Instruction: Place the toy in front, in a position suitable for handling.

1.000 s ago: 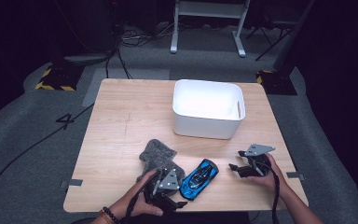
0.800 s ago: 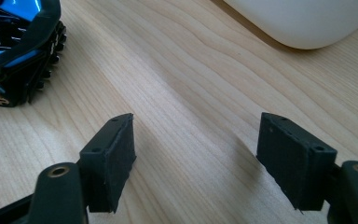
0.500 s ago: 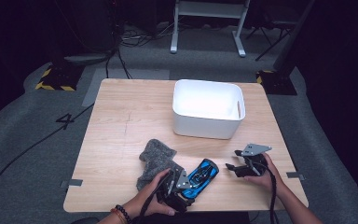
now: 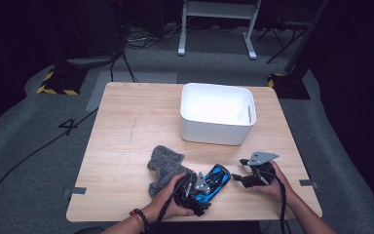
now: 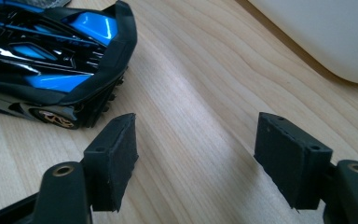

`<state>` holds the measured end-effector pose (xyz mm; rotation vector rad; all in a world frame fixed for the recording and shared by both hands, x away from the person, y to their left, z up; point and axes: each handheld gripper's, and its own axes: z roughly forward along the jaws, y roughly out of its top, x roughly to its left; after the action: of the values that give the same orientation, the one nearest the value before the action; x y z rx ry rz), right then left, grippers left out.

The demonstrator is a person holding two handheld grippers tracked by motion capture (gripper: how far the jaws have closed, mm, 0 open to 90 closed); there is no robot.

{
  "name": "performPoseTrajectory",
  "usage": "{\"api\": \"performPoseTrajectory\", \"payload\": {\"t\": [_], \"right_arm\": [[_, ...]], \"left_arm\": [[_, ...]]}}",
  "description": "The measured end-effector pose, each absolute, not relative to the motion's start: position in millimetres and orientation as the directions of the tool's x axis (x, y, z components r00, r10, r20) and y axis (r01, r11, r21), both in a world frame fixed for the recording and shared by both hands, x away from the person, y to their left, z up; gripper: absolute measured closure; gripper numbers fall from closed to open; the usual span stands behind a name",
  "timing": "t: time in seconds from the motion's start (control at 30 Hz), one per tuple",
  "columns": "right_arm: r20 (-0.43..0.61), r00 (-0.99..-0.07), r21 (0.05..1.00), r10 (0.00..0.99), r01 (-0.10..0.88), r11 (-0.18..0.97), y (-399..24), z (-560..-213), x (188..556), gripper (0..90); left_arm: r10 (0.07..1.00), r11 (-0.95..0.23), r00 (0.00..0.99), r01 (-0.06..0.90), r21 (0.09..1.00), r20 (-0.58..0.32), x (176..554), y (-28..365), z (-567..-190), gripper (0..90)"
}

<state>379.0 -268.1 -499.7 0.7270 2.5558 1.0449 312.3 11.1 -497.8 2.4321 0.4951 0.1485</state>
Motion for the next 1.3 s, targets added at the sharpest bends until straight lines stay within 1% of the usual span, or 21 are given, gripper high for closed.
{"api": "performPoseTrajectory", "payload": {"t": [0.13,0.17,0.2,0.23,0.27,0.33,0.37,0.4,0.53,0.63,0.67,0.7,0.83,0.97,1.0,1.1,1.17,1.23,1.27,1.3], "right_arm": [[-0.062,-0.840,0.717,0.539,0.338,0.609,-271.4,-499.2,378.0,29.9],[-0.058,-0.846,0.719,0.530,0.332,0.610,-273.7,-498.3,377.0,29.9],[-0.055,-0.849,0.720,0.525,0.330,0.610,-274.9,-497.5,376.3,29.9],[-0.057,-0.851,0.722,0.522,0.325,0.610,-275.9,-496.8,375.7,29.9],[-0.052,-0.857,0.726,0.513,0.320,0.609,-276.9,-496.0,374.9,29.9],[-0.048,-0.869,0.733,0.492,0.304,0.609,-278.4,-493.9,372.7,29.9],[-0.048,-0.875,0.734,0.481,0.296,0.612,-278.9,-492.6,371.2,30.1],[-0.055,-0.880,0.731,0.473,0.287,0.619,-279.0,-491.6,369.8,30.0],[-0.053,-0.899,0.726,0.436,0.265,0.635,-279.3,-492.1,365.8,30.3],[-0.049,-0.909,0.728,0.414,0.251,0.638,-280.3,-491.4,363.9,30.8],[-0.048,-0.911,0.728,0.410,0.249,0.639,-280.2,-491.3,363.5,30.9],[-0.047,-0.913,0.729,0.404,0.245,0.639,-280.2,-491.1,363.2,30.9],[-0.037,-0.924,0.732,0.380,0.234,0.640,-279.5,-490.4,362.0,30.6],[-0.019,-0.934,0.738,0.356,0.227,0.636,-279.7,-489.1,360.7,29.5],[-0.002,-0.942,0.748,0.335,0.221,0.626,-279.7,-488.3,359.7,25.2],[0.016,-0.950,0.757,0.312,0.216,0.617,-278.3,-487.2,358.1,23.1],[0.022,-0.947,0.760,0.320,0.224,0.610,-273.0,-487.0,358.7,18.1],[0.009,-0.948,0.756,0.319,0.215,0.618,-270.4,-486.8,359.9,18.1],[0.008,-0.954,0.757,0.301,0.203,0.621,-265.0,-484.9,362.9,18.1],[0.008,-0.954,0.757,0.301,0.203,0.621,-265.0,-484.9,362.9,18.1]], "left_arm": [[0.345,-0.728,0.938,0.285,0.623,-0.025,318.8,10.9,-497.9,15.8],[0.322,-0.735,0.946,0.271,0.622,-0.031,321.1,11.2,-497.6,15.9],[0.279,-0.746,0.960,0.237,0.623,-0.031,325.6,11.1,-497.4,15.9],[0.279,-0.746,0.960,0.237,0.623,-0.031,325.6,11.1,-497.4,16.0],[0.228,-0.757,0.973,0.205,0.621,-0.045,331.0,12.1,-496.8,16.0],[0.189,-0.763,0.981,0.180,0.620,-0.052,335.6,13.1,-496.4,16.2],[0.189,-0.763,0.981,0.180,0.620,-0.052,335.6,13.1,-496.4,16.2],[0.153,-0.774,0.987,0.152,0.615,-0.051,339.1,13.4,-495.9,16.4],[0.165,-0.768,0.985,0.162,0.619,-0.053,343.2,13.6,-495.9,18.4],[0.193,-0.763,0.979,0.191,0.617,-0.064,346.8,17.1,-495.5,18.9],[0.193,-0.763,0.979,0.191,0.617,-0.064,346.8,17.1,-495.5,18.7],[0.214,-0.764,0.975,0.204,0.612,-0.057,349.2,19.9,-494.9,18.5],[0.246,-0.768,0.968,0.224,0.601,-0.047,352.2,23.7,-494.6,14.7],[0.265,-0.769,0.964,0.232,0.595,-0.033,354.8,28.7,-493.3,14.8],[0.277,-0.768,0.960,0.240,0.593,-0.031,356.3,31.1,-493.3,14.7],[0.295,-0.769,0.955,0.257,0.585,-0.032,357.9,32.3,-493.1,13.1],[0.301,-0.773,0.953,0.261,0.579,-0.027,360.0,33.2,-492.6,10.3],[0.313,-0.773,0.950,0.265,0.576,-0.017,361.5,33.5,-493.3,8.6],[0.318,-0.771,0.948,0.272,0.576,-0.022,362.9,33.7,-494.0,6.7],[0.321,-0.772,0.947,0.277,0.572,-0.024,363.6,33.8,-494.1,6.7]]}}
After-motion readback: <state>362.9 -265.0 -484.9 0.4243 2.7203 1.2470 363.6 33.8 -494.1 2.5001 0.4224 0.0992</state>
